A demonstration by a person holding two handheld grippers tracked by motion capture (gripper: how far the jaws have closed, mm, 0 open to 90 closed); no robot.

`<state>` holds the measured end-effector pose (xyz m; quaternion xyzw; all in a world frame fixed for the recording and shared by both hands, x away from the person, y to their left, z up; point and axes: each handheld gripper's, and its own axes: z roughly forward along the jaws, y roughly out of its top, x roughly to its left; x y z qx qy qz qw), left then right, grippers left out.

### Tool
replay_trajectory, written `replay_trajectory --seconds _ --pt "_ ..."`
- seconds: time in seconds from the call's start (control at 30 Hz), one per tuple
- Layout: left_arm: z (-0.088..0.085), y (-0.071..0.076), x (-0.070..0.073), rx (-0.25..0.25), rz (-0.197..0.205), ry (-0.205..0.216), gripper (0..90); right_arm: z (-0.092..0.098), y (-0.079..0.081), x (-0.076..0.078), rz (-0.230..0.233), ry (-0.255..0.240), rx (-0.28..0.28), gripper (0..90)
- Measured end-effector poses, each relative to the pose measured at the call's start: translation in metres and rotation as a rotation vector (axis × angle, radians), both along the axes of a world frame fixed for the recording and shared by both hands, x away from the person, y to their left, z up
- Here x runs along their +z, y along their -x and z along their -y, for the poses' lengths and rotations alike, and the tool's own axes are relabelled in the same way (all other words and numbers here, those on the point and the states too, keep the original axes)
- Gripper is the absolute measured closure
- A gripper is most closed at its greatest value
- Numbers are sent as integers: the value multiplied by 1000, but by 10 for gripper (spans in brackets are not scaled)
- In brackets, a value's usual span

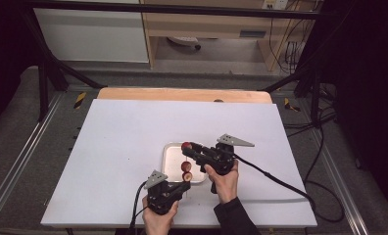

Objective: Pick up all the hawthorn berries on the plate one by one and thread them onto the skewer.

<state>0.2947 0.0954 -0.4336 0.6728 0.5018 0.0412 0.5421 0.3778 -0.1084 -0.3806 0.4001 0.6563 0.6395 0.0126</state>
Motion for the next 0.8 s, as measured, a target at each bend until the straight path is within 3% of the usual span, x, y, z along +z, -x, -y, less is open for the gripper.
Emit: replay_trajectory --seconds 0.23,0.6,0.67,0.73,0.8 --pt "-2 2 3 10 15 -28 884 -1 -1 -2 -99 -82 -17 602" --pt "-9 7 9 -9 23 -55 887 0 -3 1 -112 -91 -11 602" --pt "-10 8 6 -19 20 -70 888 3 -4 4 -84 -101 -40 602" --pt "-12 8 3 -19 23 -71 888 6 -5 8 -79 -113 -33 602" --pt "-14 7 3 -21 37 -72 887 8 -5 10 -83 -93 -23 602"
